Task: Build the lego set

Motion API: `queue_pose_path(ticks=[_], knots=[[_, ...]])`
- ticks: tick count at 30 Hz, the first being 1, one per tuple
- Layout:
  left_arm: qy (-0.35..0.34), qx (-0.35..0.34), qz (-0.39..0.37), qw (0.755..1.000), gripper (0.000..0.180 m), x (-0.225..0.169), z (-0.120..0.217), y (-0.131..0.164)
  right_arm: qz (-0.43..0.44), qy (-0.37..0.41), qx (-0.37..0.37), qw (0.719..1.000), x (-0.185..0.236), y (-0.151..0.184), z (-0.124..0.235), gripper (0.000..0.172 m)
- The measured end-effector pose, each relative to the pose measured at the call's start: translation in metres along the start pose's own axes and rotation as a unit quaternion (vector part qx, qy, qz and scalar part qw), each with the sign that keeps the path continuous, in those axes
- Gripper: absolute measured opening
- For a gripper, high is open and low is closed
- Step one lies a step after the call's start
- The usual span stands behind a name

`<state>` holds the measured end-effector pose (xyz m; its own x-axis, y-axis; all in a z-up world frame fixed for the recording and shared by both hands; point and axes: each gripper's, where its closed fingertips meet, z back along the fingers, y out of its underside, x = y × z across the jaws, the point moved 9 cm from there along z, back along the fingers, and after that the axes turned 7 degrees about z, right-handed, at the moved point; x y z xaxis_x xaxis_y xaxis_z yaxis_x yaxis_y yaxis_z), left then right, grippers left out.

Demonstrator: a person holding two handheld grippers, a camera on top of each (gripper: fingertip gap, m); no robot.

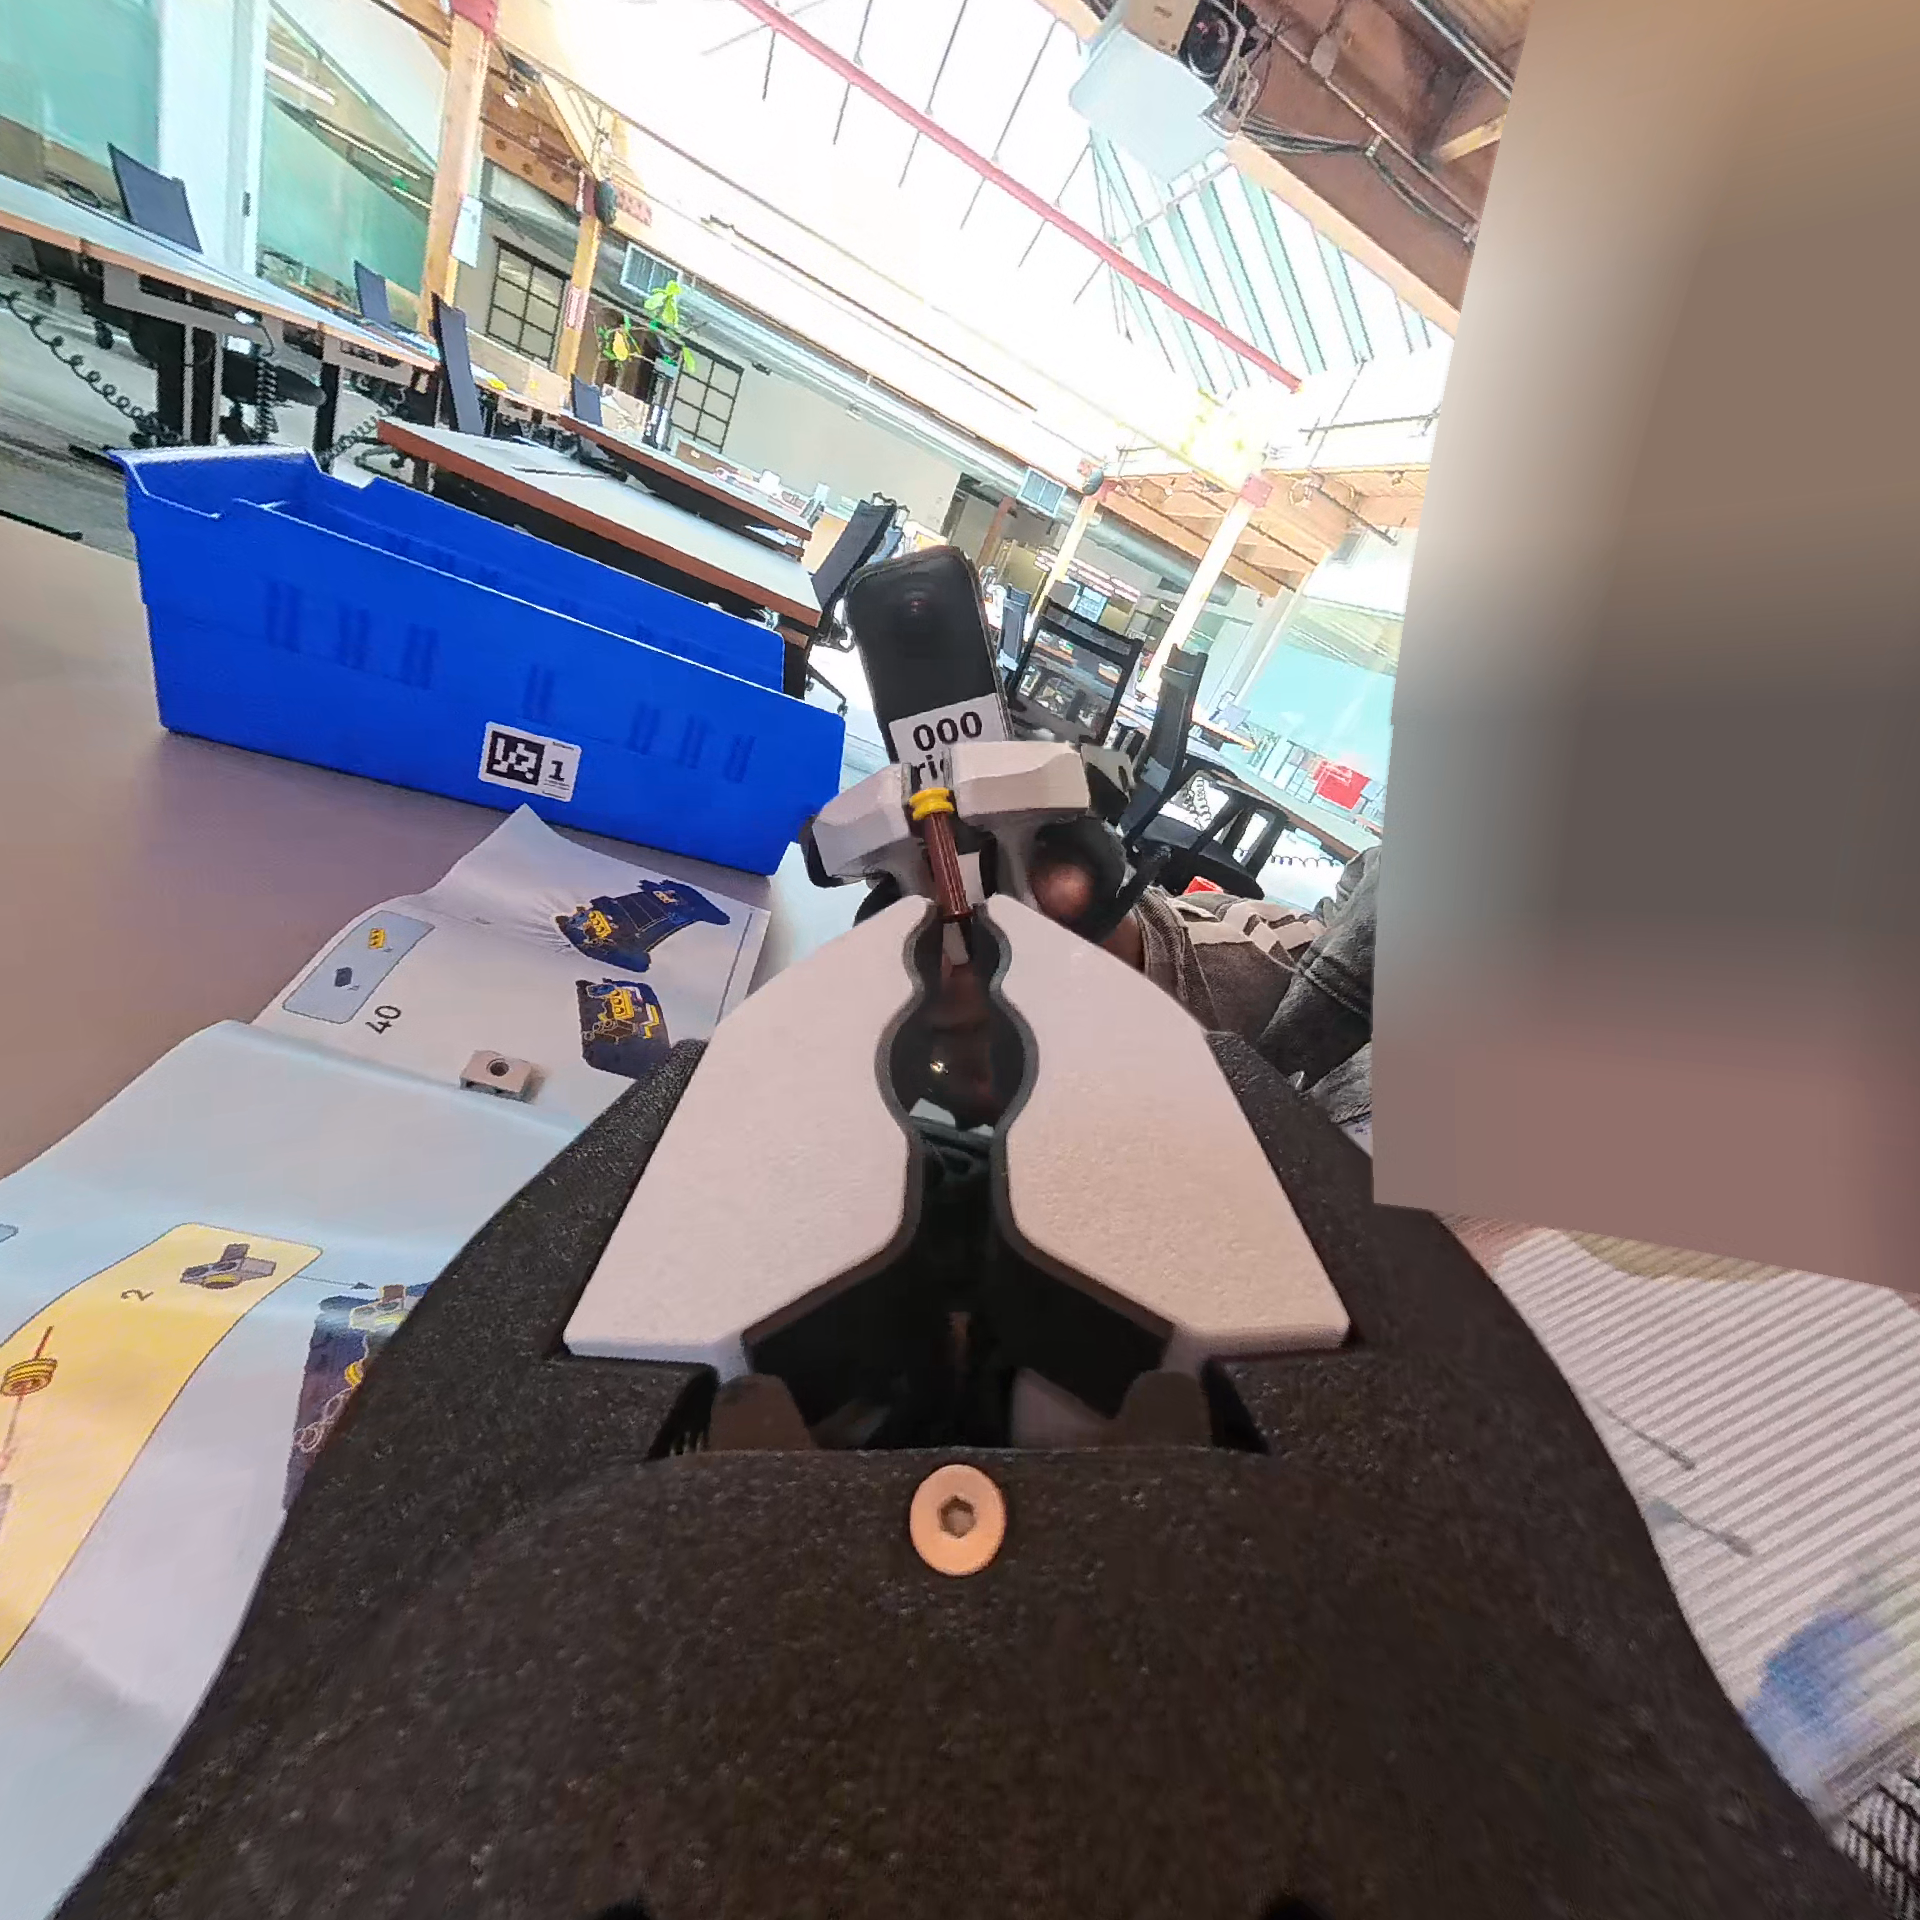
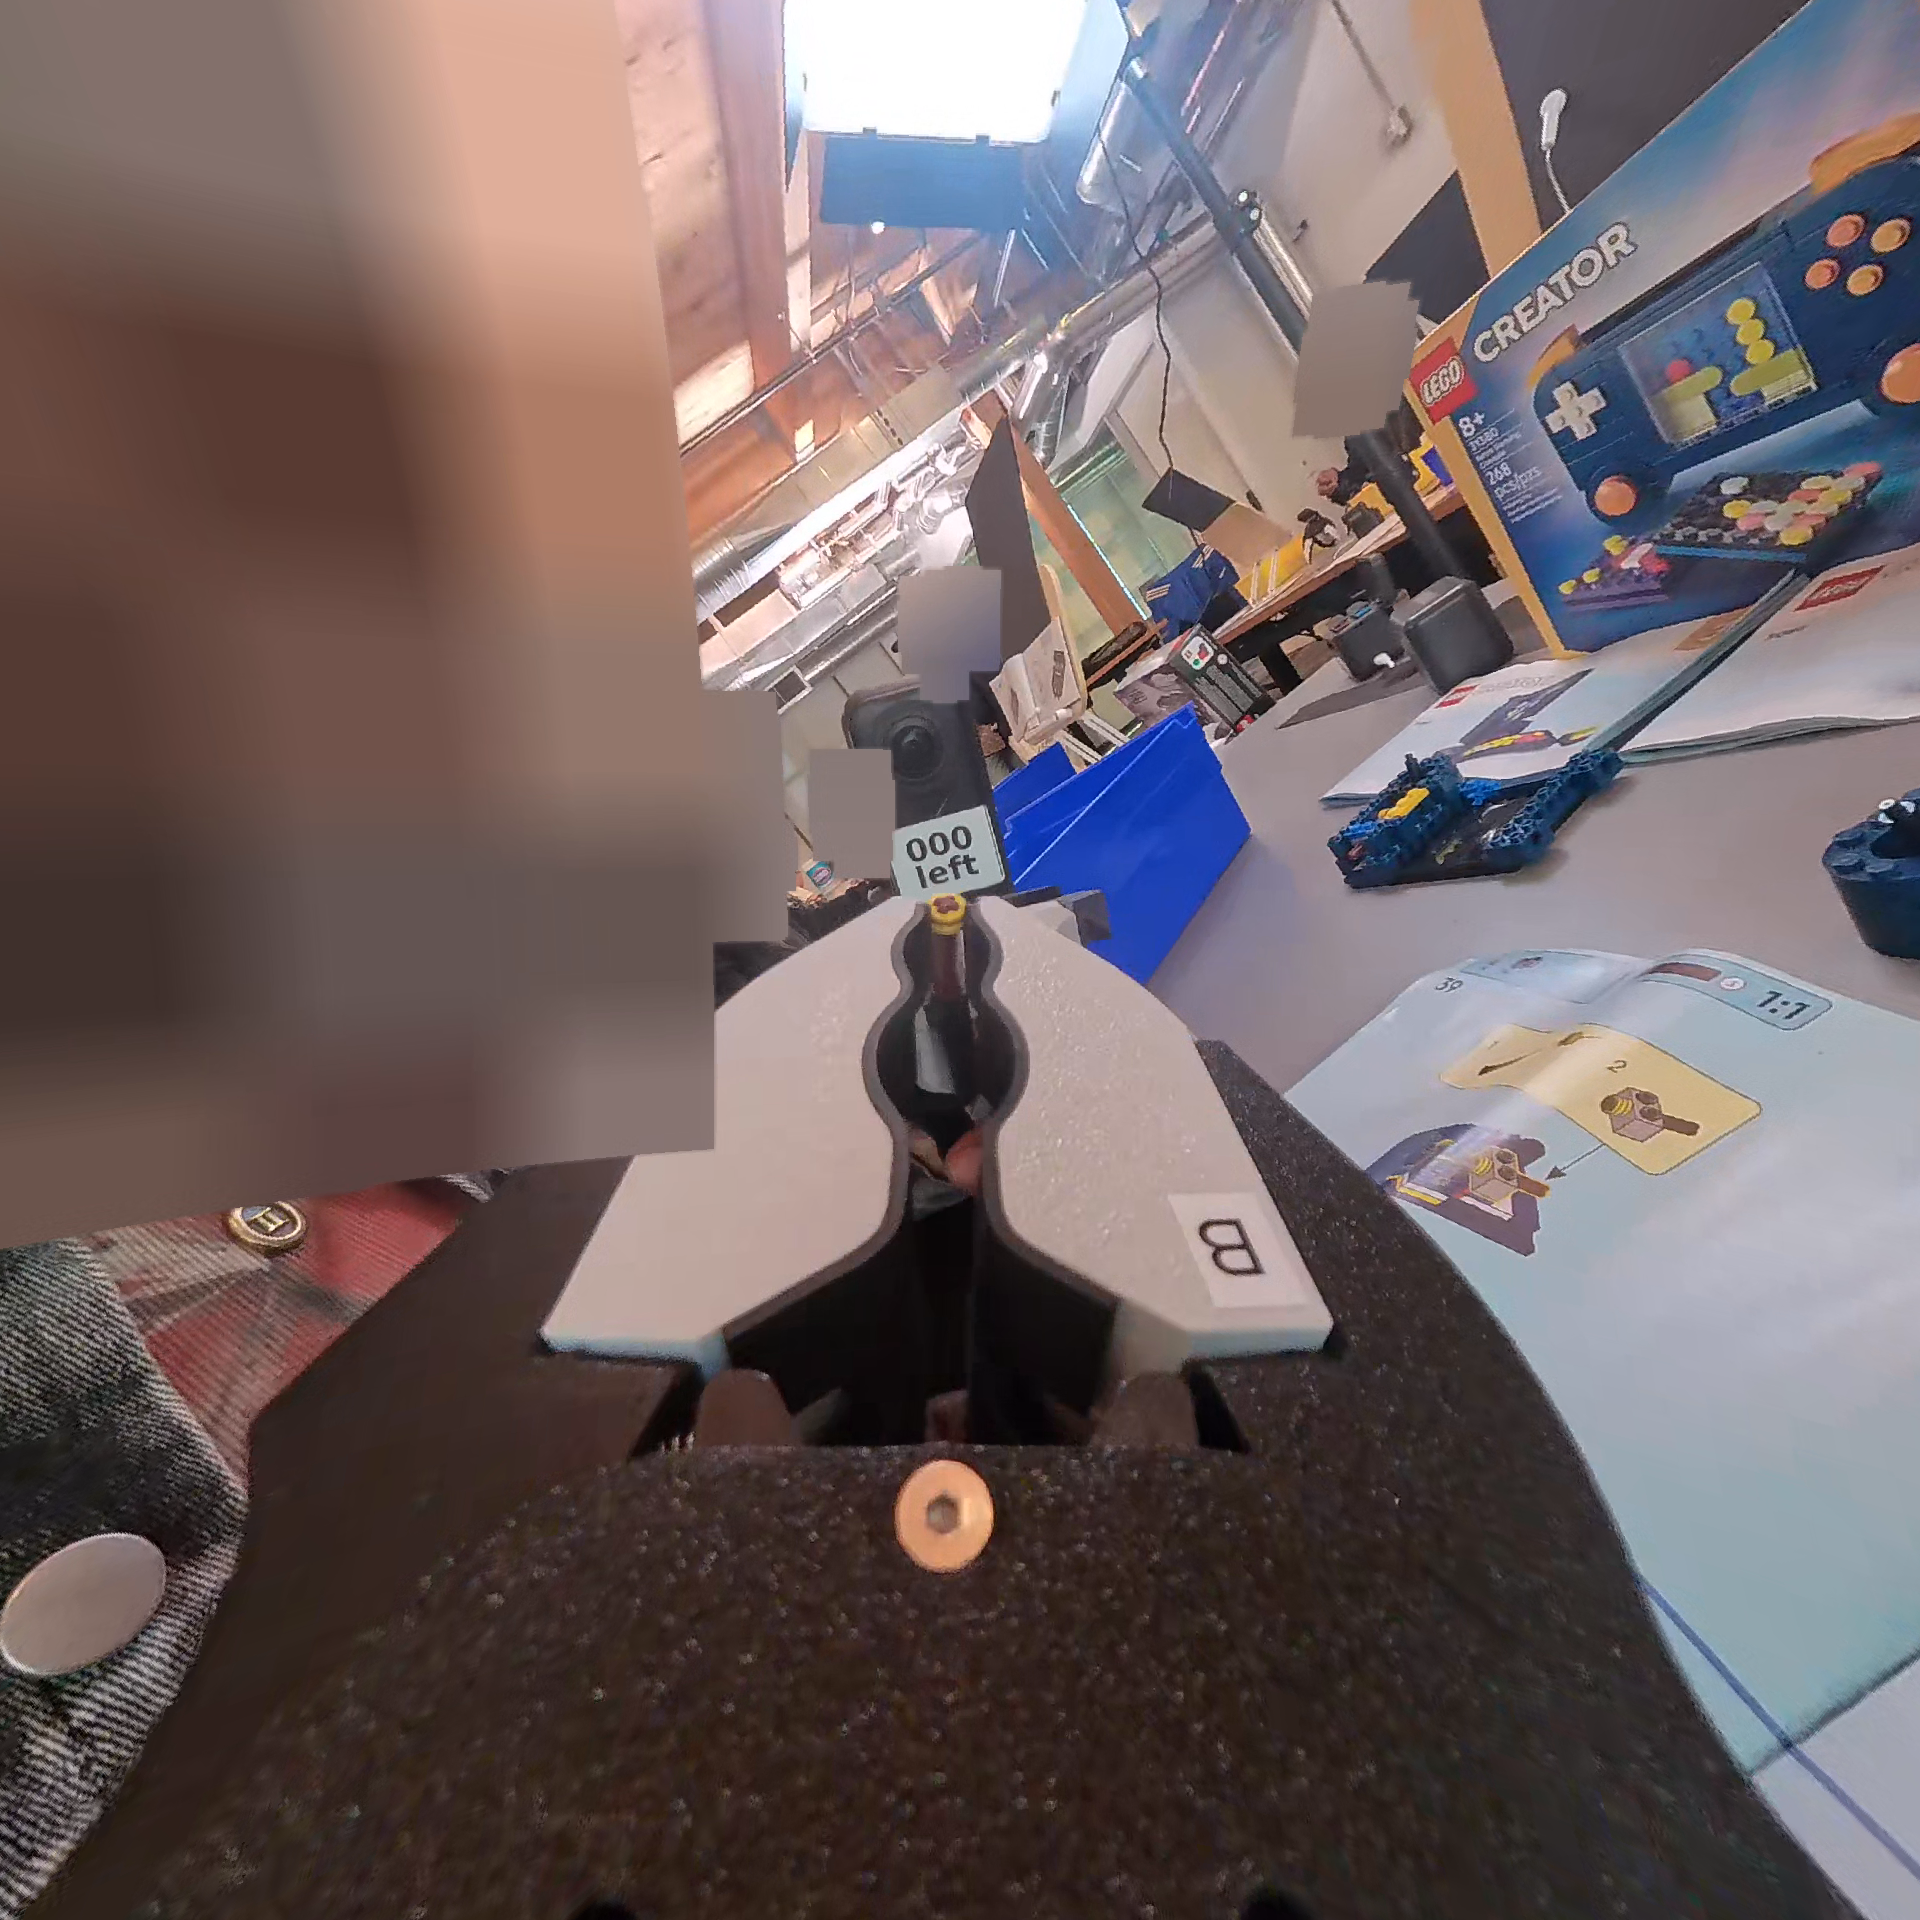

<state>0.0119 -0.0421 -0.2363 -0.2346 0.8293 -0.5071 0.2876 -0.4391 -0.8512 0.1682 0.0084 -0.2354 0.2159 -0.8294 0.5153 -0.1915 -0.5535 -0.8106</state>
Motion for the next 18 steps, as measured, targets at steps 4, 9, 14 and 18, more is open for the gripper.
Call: queue_pose_path(ticks=[4, 9, 14, 18], knots=[[-0.012, 0.06, -0.032, 0.998, 0.004, 0.0, 0.004, 0.001, 0.029, 0.004, 0.06, 0.998, -0.001, 0.002, 0.003, 0.006], [-0.035, 0.216, -0.094, 0.971, 0.004, -0.002, 0.006, 0.02, 0.084, -0.004, 0.238, 0.968, 0.0, 0.014, 0.01, 0.006], [-0.024, 0.286, -0.114, 0.951, 0.004, -0.006, 0.003, 0.033, 0.126, -0.039, 0.288, 0.949, 0.004, 0.024, 0.015, 0.009], [-0.024, 0.304, -0.118, 0.945, 0.004, -0.006, 0.001, 0.036, 0.144, -0.044, 0.301, 0.942, 0.003, 0.028, 0.018, 0.008]])
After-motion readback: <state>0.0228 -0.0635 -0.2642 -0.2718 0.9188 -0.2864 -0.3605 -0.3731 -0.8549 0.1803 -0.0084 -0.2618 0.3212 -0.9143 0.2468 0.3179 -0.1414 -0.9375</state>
